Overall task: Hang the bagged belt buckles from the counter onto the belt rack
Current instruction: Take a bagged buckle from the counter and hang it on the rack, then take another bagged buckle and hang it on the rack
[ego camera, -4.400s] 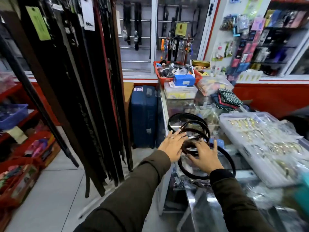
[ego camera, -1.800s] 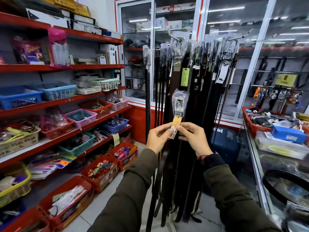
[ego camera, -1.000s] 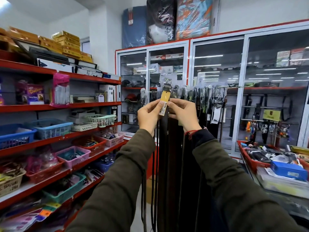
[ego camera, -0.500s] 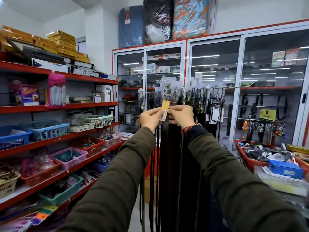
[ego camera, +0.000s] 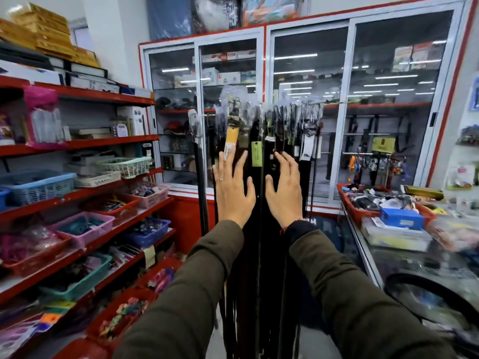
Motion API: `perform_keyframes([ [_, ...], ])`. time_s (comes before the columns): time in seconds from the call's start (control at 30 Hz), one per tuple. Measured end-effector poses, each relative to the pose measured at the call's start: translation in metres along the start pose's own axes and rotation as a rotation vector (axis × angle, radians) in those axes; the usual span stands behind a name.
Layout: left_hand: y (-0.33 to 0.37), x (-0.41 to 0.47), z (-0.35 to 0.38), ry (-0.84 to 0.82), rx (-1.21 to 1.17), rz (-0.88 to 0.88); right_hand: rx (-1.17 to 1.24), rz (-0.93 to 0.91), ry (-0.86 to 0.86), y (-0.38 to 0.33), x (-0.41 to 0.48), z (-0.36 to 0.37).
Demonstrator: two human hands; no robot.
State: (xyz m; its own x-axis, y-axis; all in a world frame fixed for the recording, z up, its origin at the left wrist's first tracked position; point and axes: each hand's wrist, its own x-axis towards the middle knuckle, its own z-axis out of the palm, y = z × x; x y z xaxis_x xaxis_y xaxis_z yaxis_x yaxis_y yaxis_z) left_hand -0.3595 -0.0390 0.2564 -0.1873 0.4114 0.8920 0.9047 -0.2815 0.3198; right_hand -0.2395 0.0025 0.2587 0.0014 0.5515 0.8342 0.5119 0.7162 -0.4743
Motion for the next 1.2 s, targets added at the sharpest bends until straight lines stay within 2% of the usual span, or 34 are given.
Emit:
perform_keyframes([
  [0.17,0.027,-0.072,0.026,-0.208,0.009,0.077,-0.231,0.045,-0.063,0.047,-0.057,-0.042],
  [0.37,0.073,-0.156,0.071,-0.385,-0.049,0.028,-0.428,0.170,-0.139,0.106,-0.132,-0.108],
  [0.63,0.150,-0.246,0.127,-0.673,-0.173,0.084,-0.621,0.463,-0.229,0.181,-0.226,-0.210],
  [0.77,0.187,-0.283,0.150,-0.954,-0.289,0.141,-0.672,0.611,-0.368,0.208,-0.261,-0.261],
  [0.87,0.215,-0.305,0.163,-1.221,-0.378,0.205,-0.675,0.754,-0.572,0.220,-0.280,-0.299],
  [0.93,0.235,-0.319,0.168,-1.342,-0.392,0.256,-0.647,0.833,-0.710,0.225,-0.289,-0.319],
  [1.07,0.266,-0.343,0.172,-1.415,-0.275,0.354,-0.667,0.874,-0.908,0.227,-0.304,-0.344],
  [1.13,0.273,-0.352,0.174,-1.385,-0.218,0.354,-0.723,0.804,-0.950,0.227,-0.311,-0.352],
  [1.2,0.274,-0.357,0.175,-1.323,-0.198,0.320,-0.775,0.706,-0.921,0.228,-0.316,-0.357],
])
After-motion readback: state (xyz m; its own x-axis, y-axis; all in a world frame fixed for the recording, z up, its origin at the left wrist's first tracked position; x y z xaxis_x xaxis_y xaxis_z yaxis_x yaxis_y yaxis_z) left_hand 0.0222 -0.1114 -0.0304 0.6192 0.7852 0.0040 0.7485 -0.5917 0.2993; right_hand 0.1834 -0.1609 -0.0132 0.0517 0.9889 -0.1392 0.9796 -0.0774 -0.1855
